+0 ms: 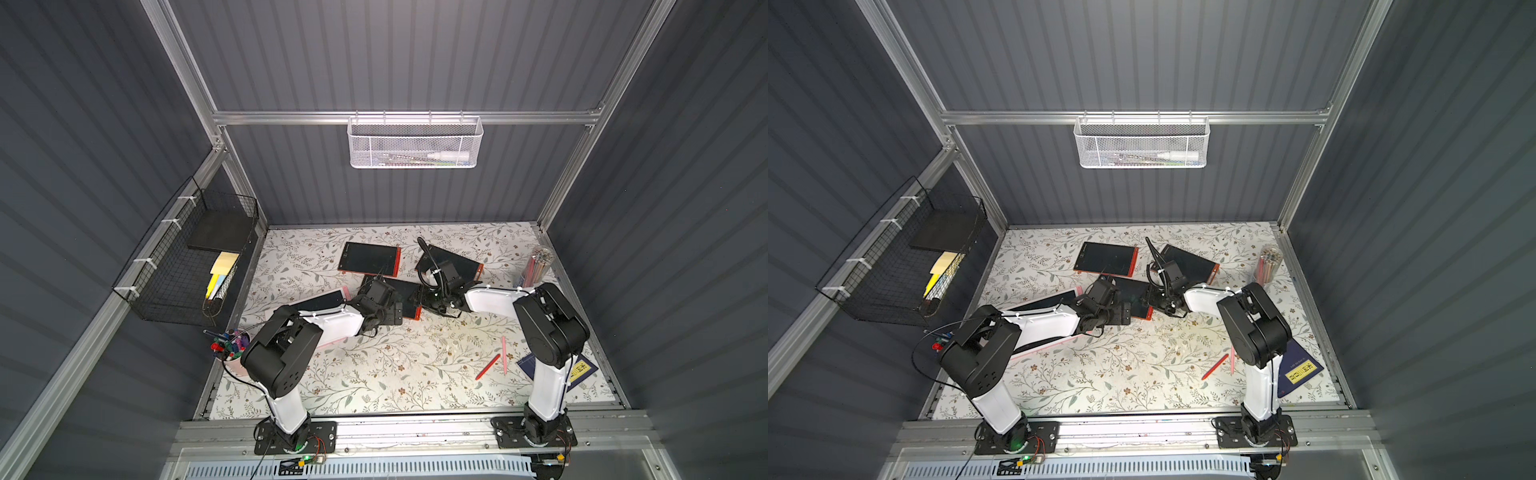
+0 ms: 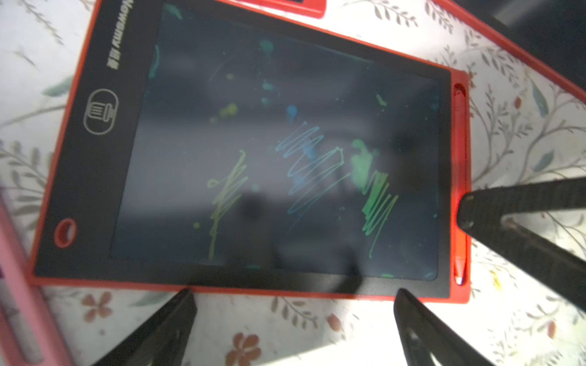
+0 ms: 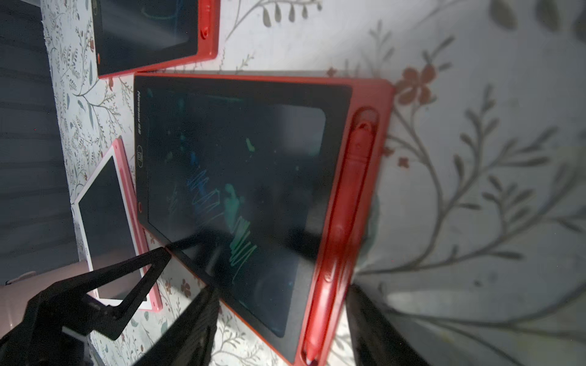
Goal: Place the stylus back onto the writing tablet
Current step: Move the writing tablet to the center of the board.
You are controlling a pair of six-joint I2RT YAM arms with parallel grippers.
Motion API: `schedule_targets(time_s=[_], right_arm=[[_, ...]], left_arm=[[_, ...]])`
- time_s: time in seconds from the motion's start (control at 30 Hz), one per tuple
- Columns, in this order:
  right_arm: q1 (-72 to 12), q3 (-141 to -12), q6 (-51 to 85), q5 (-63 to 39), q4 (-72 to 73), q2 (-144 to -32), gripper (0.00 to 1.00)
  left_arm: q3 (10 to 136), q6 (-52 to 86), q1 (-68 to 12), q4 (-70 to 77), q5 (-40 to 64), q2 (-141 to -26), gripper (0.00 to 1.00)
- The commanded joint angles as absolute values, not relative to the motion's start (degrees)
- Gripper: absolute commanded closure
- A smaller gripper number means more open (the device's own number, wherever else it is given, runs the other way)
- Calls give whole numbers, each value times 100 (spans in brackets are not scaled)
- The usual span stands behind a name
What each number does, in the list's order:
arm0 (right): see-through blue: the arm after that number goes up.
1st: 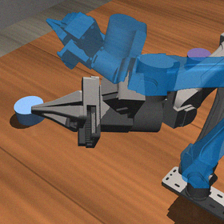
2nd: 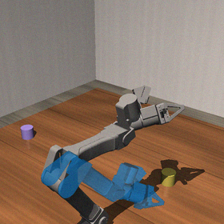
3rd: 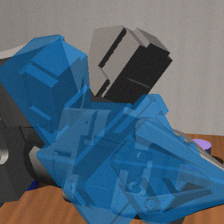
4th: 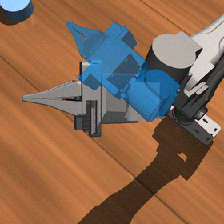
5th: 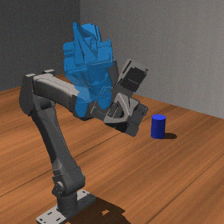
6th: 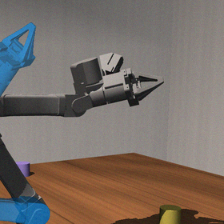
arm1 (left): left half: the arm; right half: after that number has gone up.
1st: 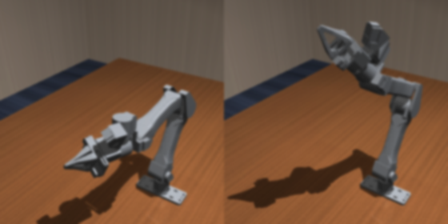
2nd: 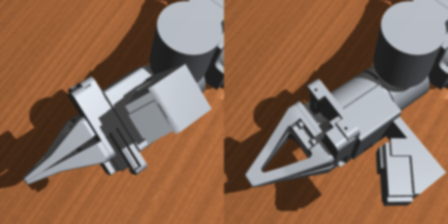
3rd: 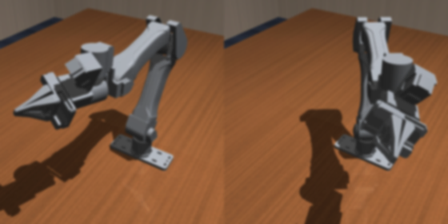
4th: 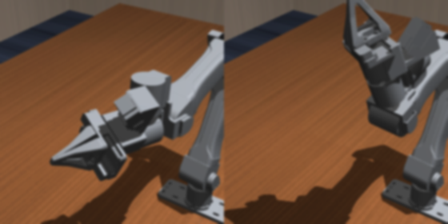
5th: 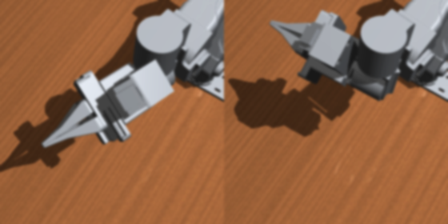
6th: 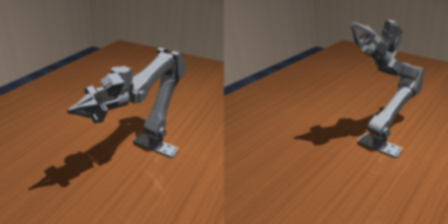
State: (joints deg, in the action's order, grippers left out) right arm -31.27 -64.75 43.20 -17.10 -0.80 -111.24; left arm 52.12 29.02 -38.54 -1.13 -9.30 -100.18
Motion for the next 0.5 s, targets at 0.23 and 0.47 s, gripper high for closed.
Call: schedule_targets(time_s=[0.23, 0.47], right_arm=[[-3142, -7383, 4328, -2050, -518, -11954, 35], [-3149, -7895, 4363, -2128, -562, -12323, 35]], left_arm=[[5266, 2621, -3642, -26, -923, -10191, 1], [5314, 2578, -3332, 281, -729, -10312, 1]])
